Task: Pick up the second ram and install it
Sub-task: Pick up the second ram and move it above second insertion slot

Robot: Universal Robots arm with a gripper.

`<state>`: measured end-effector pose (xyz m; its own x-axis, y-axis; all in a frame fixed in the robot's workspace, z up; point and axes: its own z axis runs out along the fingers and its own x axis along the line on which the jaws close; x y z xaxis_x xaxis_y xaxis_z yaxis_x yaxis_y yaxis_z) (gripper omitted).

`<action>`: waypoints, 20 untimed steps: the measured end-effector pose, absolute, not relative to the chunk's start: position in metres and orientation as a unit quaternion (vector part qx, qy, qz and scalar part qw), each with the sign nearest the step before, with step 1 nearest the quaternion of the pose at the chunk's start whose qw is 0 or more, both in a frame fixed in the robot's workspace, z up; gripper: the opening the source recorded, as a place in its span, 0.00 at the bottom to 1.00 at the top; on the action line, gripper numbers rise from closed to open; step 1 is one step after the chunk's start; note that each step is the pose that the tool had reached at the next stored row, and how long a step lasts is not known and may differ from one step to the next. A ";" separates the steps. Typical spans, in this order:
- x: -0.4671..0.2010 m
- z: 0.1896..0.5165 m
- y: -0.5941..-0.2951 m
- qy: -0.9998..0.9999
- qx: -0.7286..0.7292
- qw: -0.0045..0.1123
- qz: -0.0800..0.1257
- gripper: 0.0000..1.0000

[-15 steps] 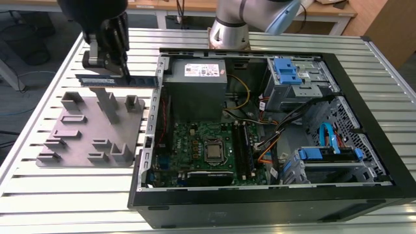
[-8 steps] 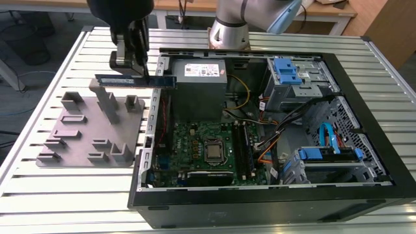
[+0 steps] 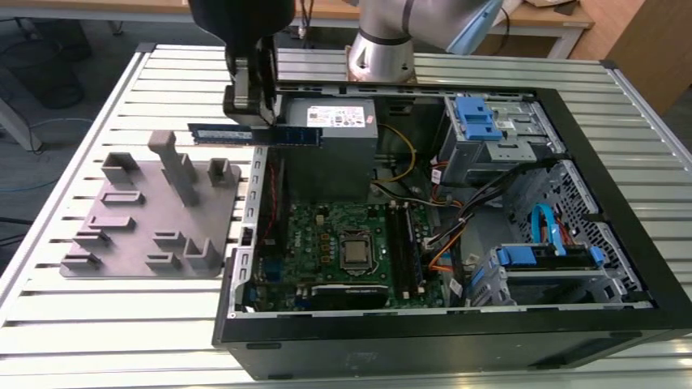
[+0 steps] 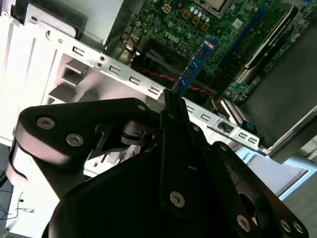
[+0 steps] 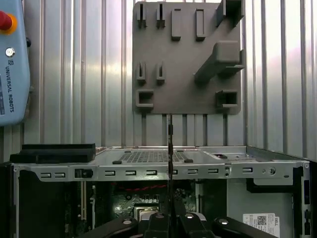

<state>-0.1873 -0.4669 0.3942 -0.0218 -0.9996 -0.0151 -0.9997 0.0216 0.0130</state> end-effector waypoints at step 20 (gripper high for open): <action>-0.120 0.394 -0.467 0.715 -0.699 -0.002 0.012 0.14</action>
<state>-0.1195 -0.4669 0.3942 -0.0218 -0.9996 -0.0150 -0.9996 0.0215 0.0196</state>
